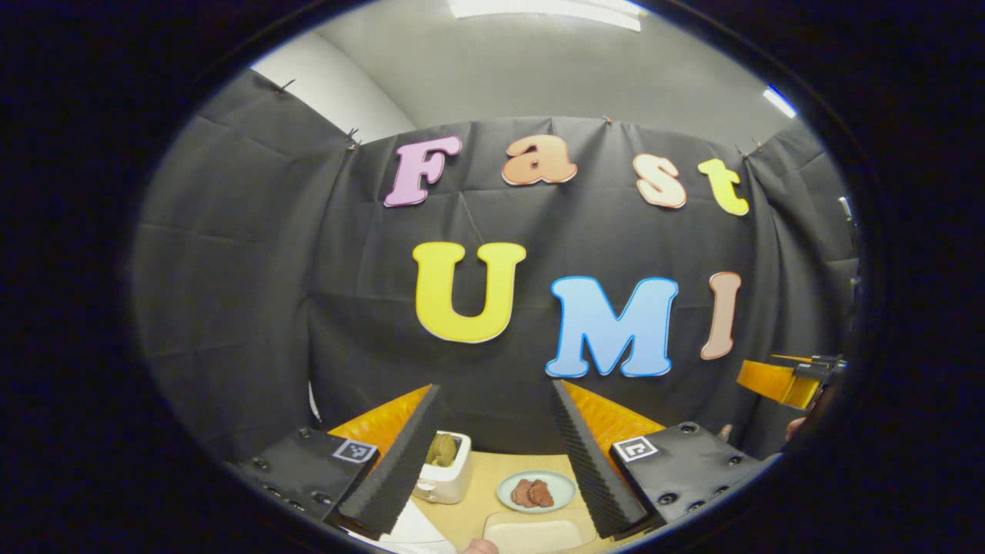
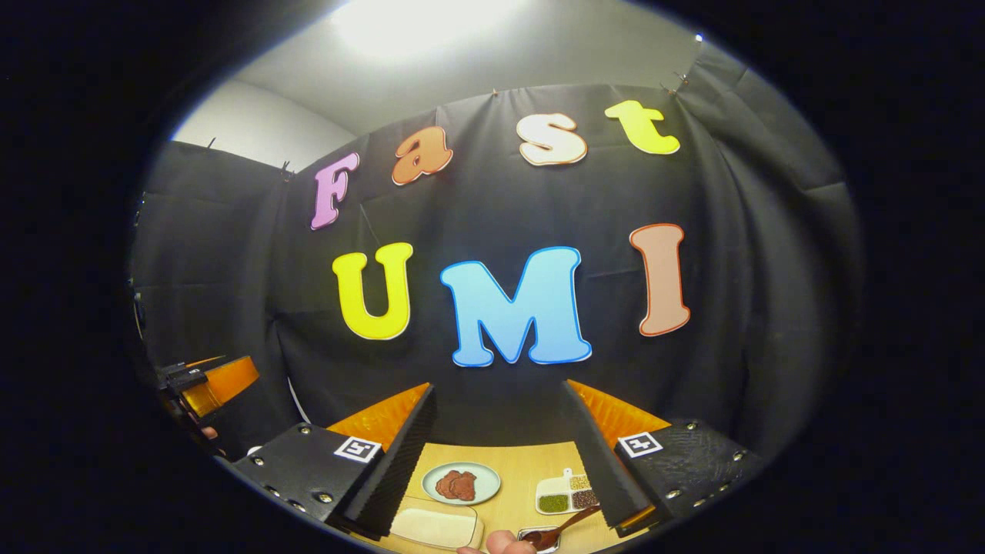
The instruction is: Close the left gripper, press the button to open the rice cooker; take a wooden spoon from the chopstick holder with the right hand, scoop a spoonful of rice and pour it into the rice cooker, then put the wooden spoon back into the chopstick holder.
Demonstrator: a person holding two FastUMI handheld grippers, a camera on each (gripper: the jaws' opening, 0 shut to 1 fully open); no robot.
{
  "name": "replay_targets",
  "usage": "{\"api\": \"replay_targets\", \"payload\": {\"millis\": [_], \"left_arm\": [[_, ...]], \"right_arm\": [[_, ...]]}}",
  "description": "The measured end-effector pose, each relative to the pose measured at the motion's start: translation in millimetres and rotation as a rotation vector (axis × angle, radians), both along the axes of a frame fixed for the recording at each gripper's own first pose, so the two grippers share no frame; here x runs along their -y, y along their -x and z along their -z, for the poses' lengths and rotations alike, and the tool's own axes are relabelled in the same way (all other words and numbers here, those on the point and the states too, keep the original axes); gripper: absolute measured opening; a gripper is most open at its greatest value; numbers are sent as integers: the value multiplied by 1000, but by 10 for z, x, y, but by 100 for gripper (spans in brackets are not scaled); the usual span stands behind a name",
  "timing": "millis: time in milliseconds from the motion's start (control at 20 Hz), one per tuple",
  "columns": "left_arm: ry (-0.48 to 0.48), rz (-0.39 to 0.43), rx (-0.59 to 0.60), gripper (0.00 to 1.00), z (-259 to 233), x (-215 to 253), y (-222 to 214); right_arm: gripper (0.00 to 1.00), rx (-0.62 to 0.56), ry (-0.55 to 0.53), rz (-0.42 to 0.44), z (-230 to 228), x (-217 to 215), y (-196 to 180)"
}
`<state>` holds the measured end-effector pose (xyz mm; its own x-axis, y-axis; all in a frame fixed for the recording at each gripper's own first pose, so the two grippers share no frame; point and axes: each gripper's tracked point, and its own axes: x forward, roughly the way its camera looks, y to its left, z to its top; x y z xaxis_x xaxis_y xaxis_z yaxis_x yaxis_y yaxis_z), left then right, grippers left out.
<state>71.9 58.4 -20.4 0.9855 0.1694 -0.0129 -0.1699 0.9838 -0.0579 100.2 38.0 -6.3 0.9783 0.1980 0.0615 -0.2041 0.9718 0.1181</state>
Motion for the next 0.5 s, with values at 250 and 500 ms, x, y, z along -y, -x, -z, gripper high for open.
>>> {"api": "replay_targets", "payload": {"millis": [250, 500], "left_arm": [[-23, 54, 64, 96, -347, 273, -69], [-3, 44, 54, 95, -287, 170, -32]], "right_arm": [[96, -3, -21, -7, -89, -93, -44], [96, -16, -22, -30, -59, -193, -76]]}}
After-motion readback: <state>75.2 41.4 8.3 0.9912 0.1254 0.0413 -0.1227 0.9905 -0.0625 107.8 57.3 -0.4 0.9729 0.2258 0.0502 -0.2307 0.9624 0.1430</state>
